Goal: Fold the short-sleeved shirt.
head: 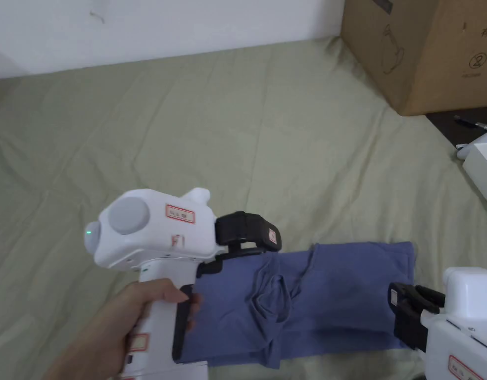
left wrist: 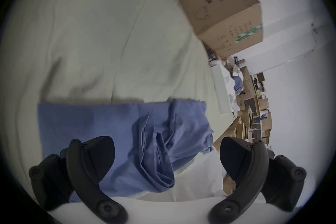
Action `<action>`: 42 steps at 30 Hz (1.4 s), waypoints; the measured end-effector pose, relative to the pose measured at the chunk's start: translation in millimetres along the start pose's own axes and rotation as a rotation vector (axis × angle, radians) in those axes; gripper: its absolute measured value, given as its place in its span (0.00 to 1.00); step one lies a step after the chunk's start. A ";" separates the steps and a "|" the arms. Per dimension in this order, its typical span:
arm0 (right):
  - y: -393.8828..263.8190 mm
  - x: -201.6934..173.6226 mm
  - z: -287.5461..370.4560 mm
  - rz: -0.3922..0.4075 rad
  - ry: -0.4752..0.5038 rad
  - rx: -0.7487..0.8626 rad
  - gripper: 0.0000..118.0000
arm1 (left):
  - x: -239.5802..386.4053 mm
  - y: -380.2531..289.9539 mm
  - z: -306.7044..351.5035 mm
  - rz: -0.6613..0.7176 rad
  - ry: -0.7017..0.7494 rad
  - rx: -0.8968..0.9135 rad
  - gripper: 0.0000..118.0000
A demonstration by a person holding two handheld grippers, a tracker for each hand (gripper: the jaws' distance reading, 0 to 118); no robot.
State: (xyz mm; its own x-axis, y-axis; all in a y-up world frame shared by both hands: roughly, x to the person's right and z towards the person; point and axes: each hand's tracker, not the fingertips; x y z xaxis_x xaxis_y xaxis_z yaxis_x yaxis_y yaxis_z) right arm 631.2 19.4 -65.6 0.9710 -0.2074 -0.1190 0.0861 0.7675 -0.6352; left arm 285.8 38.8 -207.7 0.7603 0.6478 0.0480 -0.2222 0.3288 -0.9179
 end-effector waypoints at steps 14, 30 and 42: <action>-11.1 -19.8 -2.6 0.041 0.056 -0.027 0.00 | -68.1 -52.0 11.8 0.099 0.151 -0.025 0.02; -12.0 1.2 0.9 0.009 0.049 -0.022 0.00 | -17.3 -36.7 -77.3 0.056 0.096 -0.158 0.02; -7.8 -11.5 3.4 0.053 0.045 -0.023 0.00 | 29.6 -41.4 -51.2 -0.061 -0.043 -0.132 0.02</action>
State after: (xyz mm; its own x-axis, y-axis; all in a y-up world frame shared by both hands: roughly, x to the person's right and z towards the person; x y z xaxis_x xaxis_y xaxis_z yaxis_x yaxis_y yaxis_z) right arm 620.1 17.9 -56.6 0.9630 -0.1945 -0.1866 0.0296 0.7643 -0.6442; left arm 348.7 9.2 -188.5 0.7424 0.6593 0.1191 -0.0925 0.2770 -0.9564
